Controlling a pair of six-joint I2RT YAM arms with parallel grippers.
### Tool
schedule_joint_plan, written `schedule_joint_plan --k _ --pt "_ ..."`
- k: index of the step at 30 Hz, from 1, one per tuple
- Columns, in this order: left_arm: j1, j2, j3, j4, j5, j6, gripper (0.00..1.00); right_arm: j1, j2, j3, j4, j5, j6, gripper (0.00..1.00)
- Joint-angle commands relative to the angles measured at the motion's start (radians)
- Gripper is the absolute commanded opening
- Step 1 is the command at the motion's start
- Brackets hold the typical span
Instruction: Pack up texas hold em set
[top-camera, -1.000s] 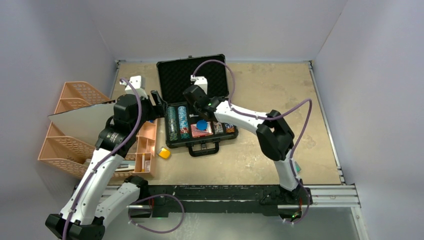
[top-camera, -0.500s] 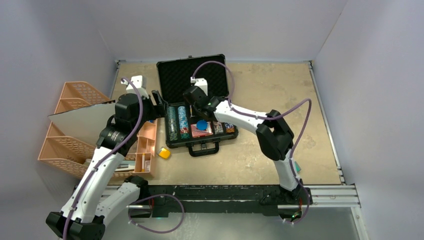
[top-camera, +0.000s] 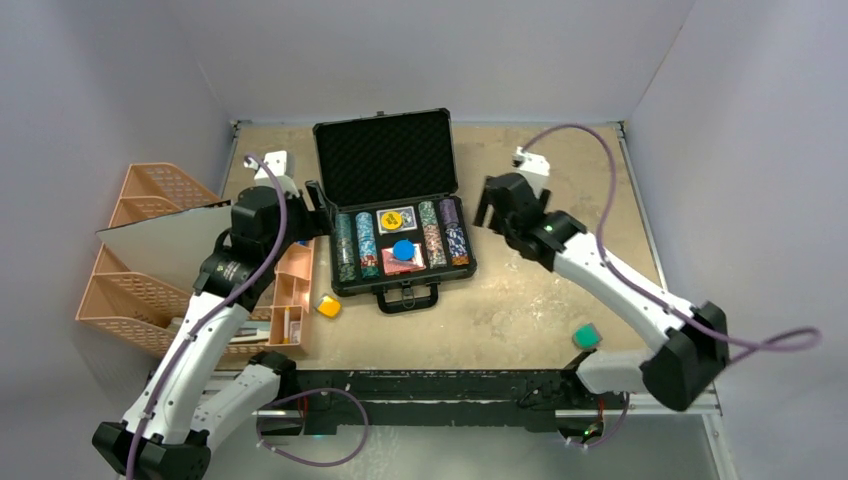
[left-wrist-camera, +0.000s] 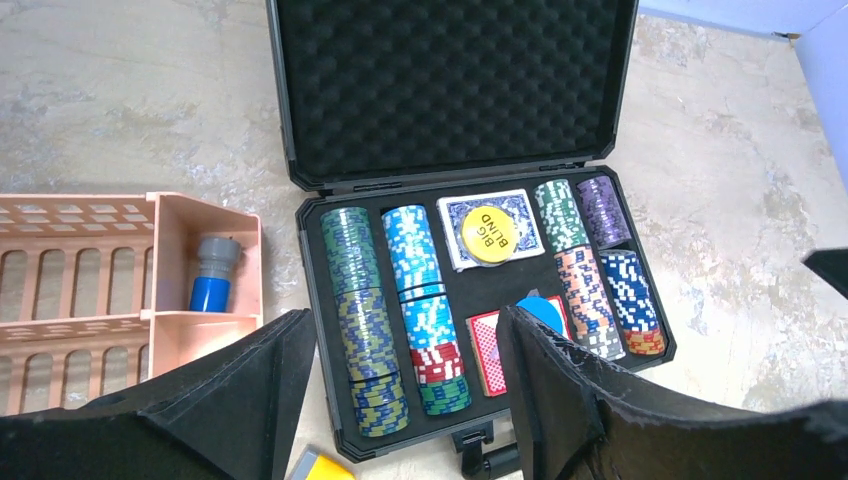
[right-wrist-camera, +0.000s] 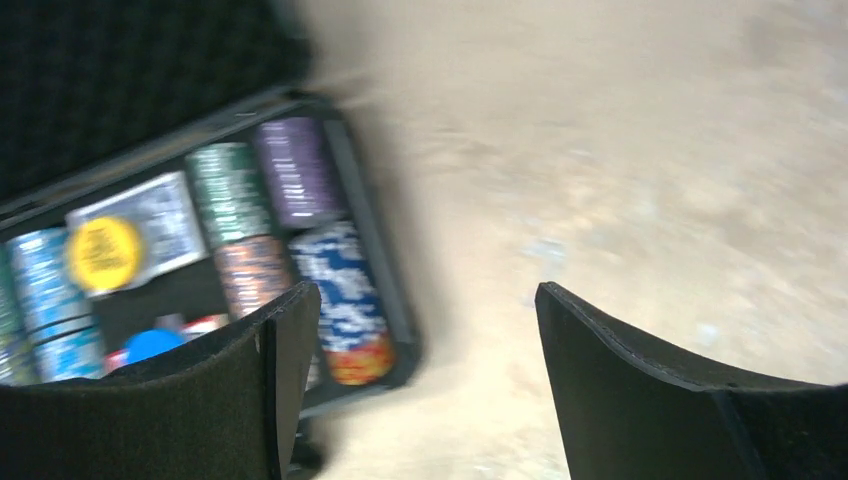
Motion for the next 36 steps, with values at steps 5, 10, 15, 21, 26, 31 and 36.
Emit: schedule_joint_plan --k 5,10,15,21,26,31,36 --pt "0.005 0.011 0.007 0.026 0.003 0.001 0.70 -0.117 -0.274 -0.235 -0.327 0.152 0.247 0.96" --pt "0.005 0.023 0.008 0.021 0.007 0.001 0.70 -0.196 -0.293 -0.315 -0.423 0.174 0.371 0.99" --pt "0.005 0.036 0.007 0.024 0.011 0.002 0.70 -0.275 -0.277 -0.354 -0.414 0.160 0.453 0.99" --pt "0.005 0.014 0.001 0.022 -0.001 0.001 0.70 -0.300 -0.283 -0.409 -0.306 0.095 0.424 0.99" --pt "0.005 0.007 -0.012 0.040 -0.026 -0.002 0.70 -0.300 -0.282 -0.430 -0.226 0.021 0.364 0.99" --pt "0.005 0.058 -0.007 0.039 -0.025 -0.007 0.70 -0.300 -0.303 -0.472 -0.023 -0.172 0.139 0.97" --pt "0.005 0.131 0.000 0.055 -0.031 -0.013 0.69 -0.300 -0.325 -0.511 0.100 -0.311 0.016 0.95"
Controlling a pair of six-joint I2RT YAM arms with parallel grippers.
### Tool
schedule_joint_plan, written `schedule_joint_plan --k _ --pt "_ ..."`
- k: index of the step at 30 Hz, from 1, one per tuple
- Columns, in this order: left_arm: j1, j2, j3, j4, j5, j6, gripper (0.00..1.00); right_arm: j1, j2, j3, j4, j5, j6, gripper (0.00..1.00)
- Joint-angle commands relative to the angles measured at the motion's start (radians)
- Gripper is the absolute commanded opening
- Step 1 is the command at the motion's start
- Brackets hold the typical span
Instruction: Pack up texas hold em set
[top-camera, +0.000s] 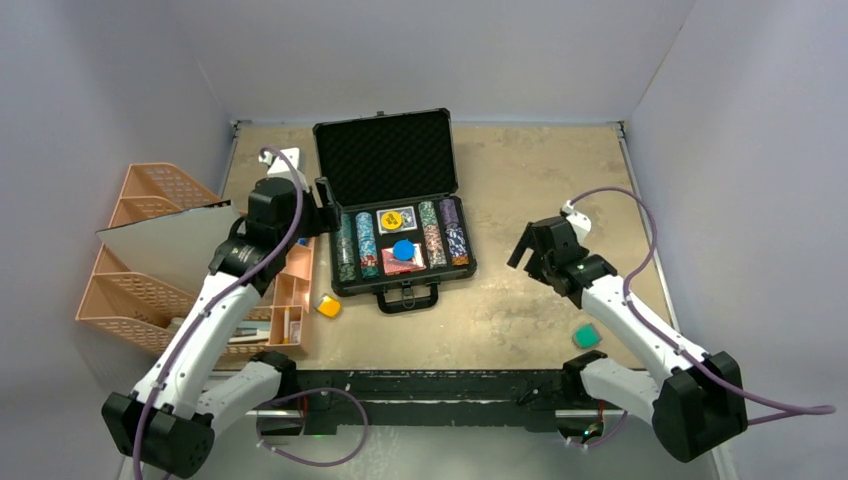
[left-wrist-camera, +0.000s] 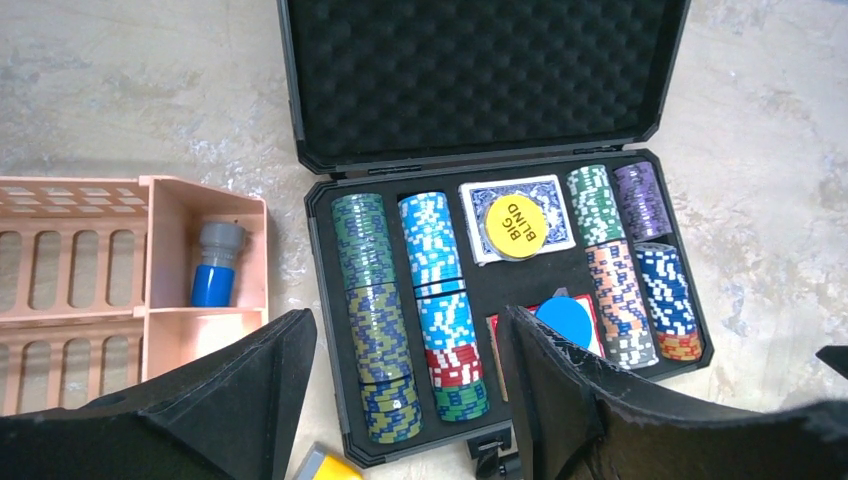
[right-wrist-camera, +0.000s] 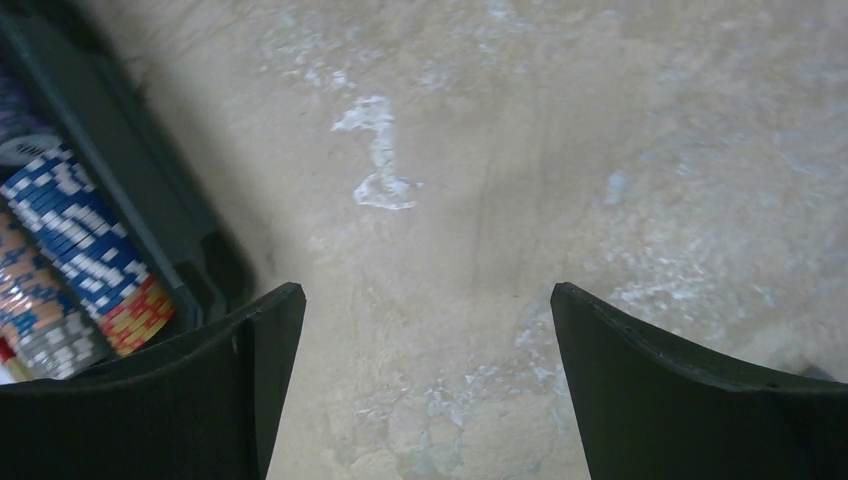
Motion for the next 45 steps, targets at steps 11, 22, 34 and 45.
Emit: schedule_joint_plan --k 11,22,34,45 --pt "0.005 0.315 0.248 0.148 -0.151 -0.138 0.69 -0.003 -0.004 -0.036 0.370 -0.382 -0.294 0.84" --pt "0.006 0.487 0.259 0.404 -0.447 -0.122 0.69 -0.003 0.087 0.002 0.430 -0.349 -0.261 0.84" --pt "0.058 0.664 0.291 0.454 -0.358 0.013 0.63 -0.003 0.137 0.009 0.418 -0.303 -0.269 0.86" --pt "0.102 0.816 0.332 0.562 -0.400 0.052 0.44 -0.003 0.104 -0.021 0.438 -0.171 -0.189 0.86"
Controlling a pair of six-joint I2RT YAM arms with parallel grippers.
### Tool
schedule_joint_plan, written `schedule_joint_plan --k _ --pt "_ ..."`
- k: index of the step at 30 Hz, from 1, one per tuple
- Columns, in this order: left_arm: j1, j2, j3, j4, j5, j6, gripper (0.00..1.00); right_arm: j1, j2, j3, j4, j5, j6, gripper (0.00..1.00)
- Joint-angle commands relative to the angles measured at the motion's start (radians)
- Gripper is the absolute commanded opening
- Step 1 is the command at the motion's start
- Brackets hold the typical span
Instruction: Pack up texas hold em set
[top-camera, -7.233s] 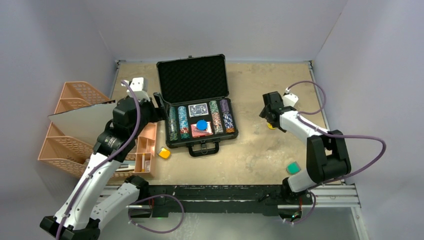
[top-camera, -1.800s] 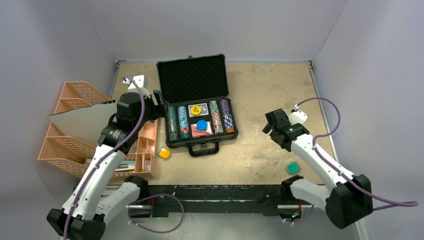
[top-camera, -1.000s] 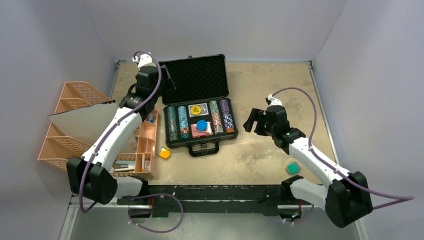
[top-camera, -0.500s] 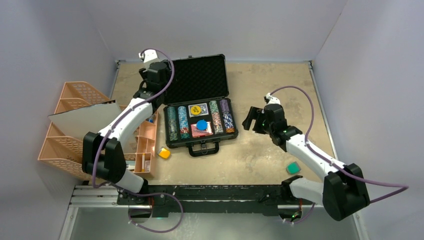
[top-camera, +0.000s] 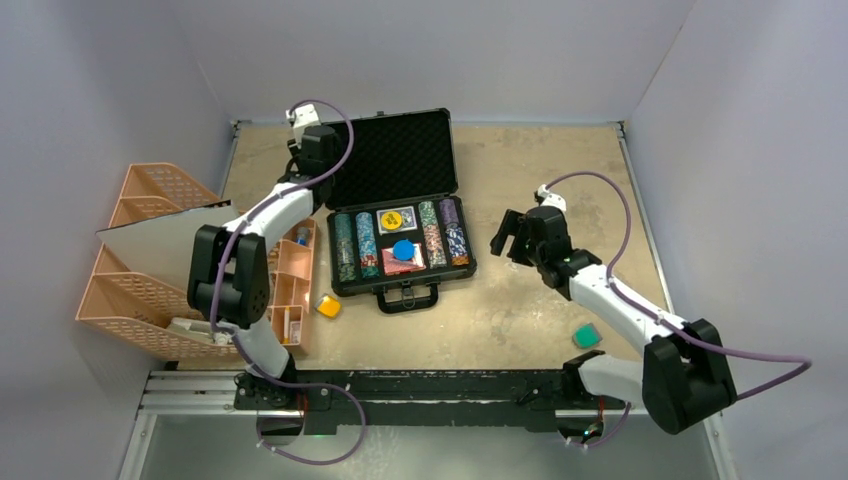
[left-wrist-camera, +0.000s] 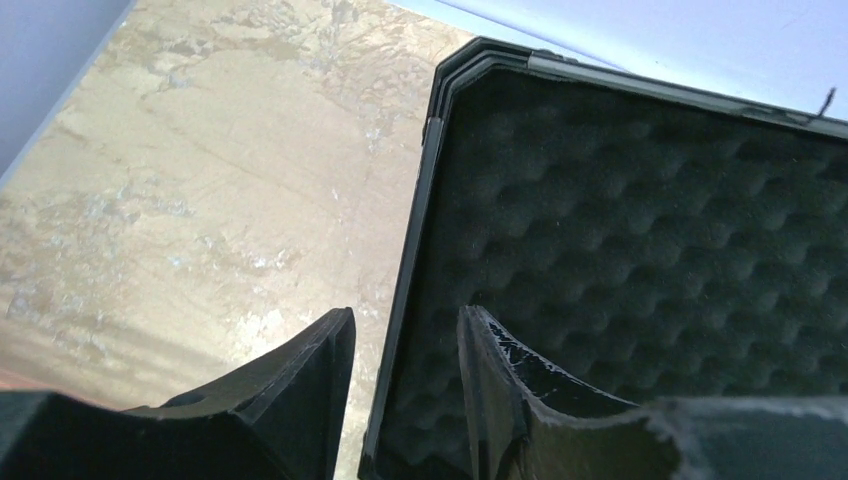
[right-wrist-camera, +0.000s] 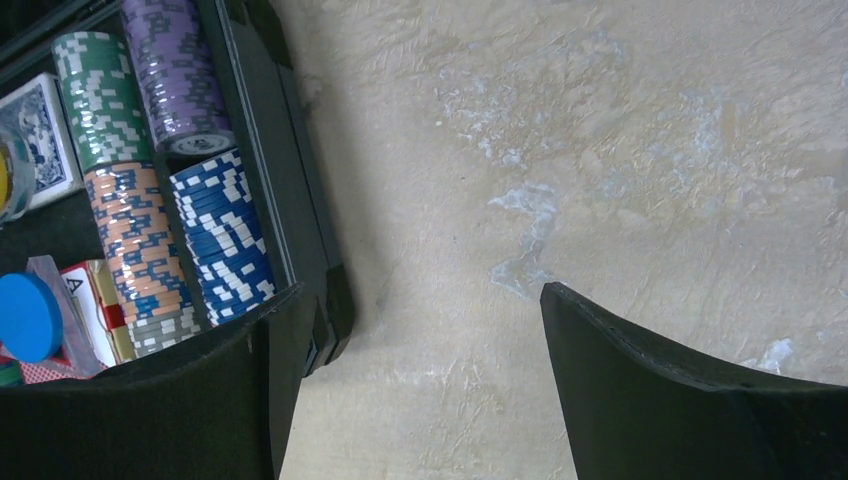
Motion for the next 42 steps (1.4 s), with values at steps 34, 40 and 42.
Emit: schedule_joint_plan --k 34,40,42 --pt "-0.053 -0.286 -0.226 0.124 -0.042 0.082 0.00 -0.003 0.008 0.004 0.059 0.026 0.060 0.85" --pt "-0.118 -0.437 -0.376 -0.095 -0.060 -0.126 0.00 -0.003 -0.060 0.011 0.008 0.017 0.018 0.86" --pt "-0.123 -0.485 -0.429 -0.150 -0.043 -0.187 0.08 -0.003 -0.095 0.007 -0.018 0.019 0.015 0.86"
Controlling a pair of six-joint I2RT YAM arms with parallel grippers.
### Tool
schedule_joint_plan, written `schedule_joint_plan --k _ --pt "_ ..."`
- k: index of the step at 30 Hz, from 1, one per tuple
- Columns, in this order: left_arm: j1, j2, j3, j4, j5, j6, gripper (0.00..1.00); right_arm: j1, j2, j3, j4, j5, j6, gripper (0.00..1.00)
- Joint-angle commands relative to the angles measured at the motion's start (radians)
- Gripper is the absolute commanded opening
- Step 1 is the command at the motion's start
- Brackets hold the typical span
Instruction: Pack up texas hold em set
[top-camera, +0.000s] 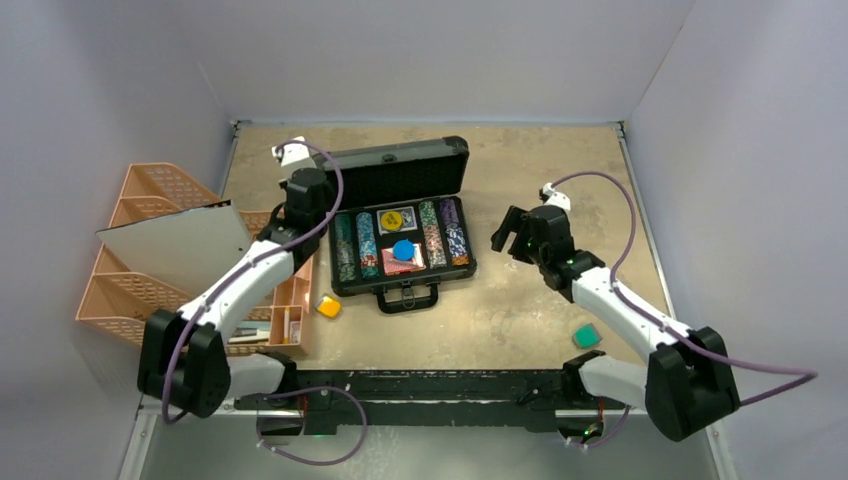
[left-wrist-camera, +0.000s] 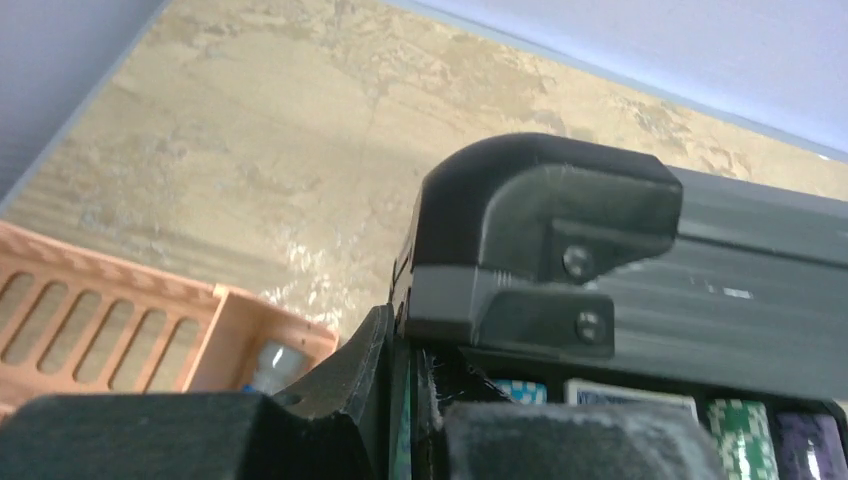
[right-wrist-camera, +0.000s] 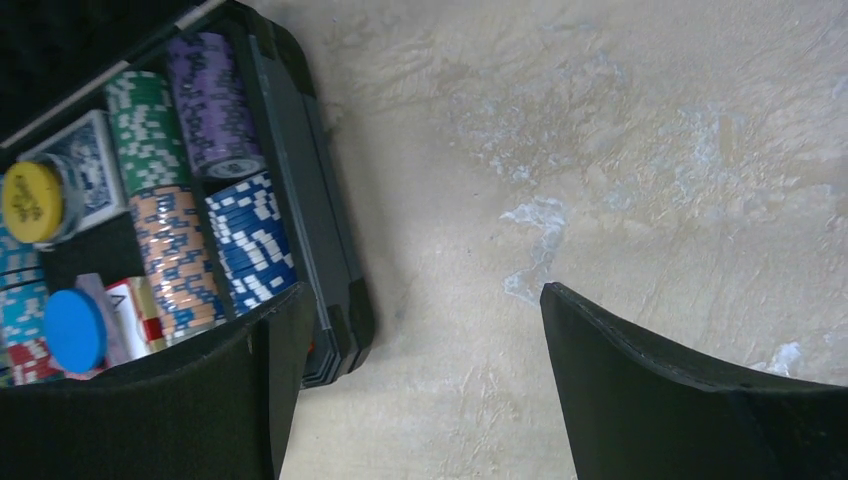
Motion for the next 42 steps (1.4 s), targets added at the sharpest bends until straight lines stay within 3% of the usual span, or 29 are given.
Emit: schedule_joint_plan --k 1,8,12,20,27,32,35,38,42 --pt "-0.022 -0.105 -0.121 -0.190 0.036 -0.186 0.12 -0.004 -0.097 0.004 -0.049 -0.012 -0.029 0.86" --pt "-0.039 -0.284 -0.195 -0.305 0.137 -0.257 0.42 -0.003 -0.223 0.017 -0.118 -0.045 -0.027 0.86" --pt "-0.044 -0.358 -0.194 -0.379 0.213 -0.272 0.51 -0.003 -0.278 0.028 -0.156 -0.069 -0.020 0.86" --pt "-0.044 -0.460 -0.164 -0.557 0.285 -0.253 0.55 -0.004 -0.346 0.041 -0.206 -0.074 -0.019 0.86" --pt "-0.044 -0.492 -0.063 -0.736 0.447 -0.182 0.56 -0.003 -0.354 0.147 -0.278 -0.154 -0.096 0.86" --pt "-0.043 -0.472 0.060 -0.851 0.559 -0.090 0.52 -0.003 -0.369 0.147 -0.180 -0.279 -0.094 0.85" --pt "-0.044 -0.486 0.058 -0.811 0.728 -0.075 0.48 -0.003 -0.351 0.083 -0.082 -0.385 -0.027 0.82" --pt "-0.043 -0.530 -0.060 -0.612 0.867 -0.155 0.48 0.008 -0.321 -0.014 0.098 -0.503 0.051 0.81" --pt "-0.044 -0.485 -0.207 -0.323 0.880 -0.243 0.48 0.097 -0.254 -0.126 0.301 -0.518 0.152 0.82"
